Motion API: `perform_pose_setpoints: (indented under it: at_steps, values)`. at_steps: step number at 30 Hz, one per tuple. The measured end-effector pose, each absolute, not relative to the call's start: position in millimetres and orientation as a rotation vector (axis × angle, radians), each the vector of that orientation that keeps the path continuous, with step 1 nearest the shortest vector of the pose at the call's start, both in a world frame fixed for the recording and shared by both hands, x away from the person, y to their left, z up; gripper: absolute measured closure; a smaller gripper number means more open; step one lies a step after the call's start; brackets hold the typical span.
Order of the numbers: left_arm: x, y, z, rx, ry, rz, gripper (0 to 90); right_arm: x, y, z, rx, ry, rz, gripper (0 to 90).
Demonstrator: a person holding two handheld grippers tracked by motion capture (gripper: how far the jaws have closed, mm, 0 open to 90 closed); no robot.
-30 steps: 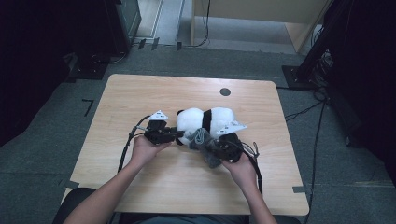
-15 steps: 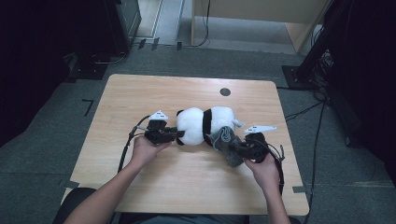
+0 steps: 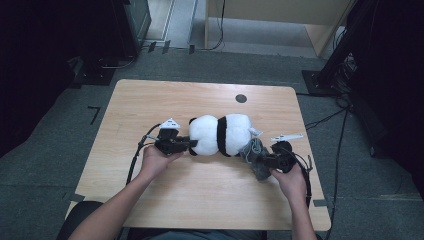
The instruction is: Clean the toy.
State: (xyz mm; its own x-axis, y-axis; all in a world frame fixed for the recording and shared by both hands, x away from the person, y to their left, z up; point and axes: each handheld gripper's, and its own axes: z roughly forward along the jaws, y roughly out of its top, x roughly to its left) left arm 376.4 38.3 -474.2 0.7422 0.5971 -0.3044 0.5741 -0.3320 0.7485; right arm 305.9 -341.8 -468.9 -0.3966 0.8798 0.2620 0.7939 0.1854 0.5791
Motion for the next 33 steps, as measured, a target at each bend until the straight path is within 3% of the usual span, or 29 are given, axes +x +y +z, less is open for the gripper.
perform_pose_setpoints:
  at_steps: [13,18,27,33]
  values:
    - [376.2,38.1,-474.0,2.019,0.886,0.035,70.8,307.0,-368.2,-461.8,1.706,2.173,1.024,76.6]
    - [376.1,38.2,-473.8,2.021,0.888,0.033,70.7,301.9,-369.5,-443.5,1.668,2.126,1.092,76.4]
    - [375.4,37.2,-473.2,2.015,0.896,0.035,70.8,289.6,-330.9,-386.4,1.464,2.102,1.275,76.7]
    - [375.1,36.2,-473.2,2.006,0.903,0.039,70.8,297.2,-282.9,-379.3,1.334,2.190,1.364,76.7]
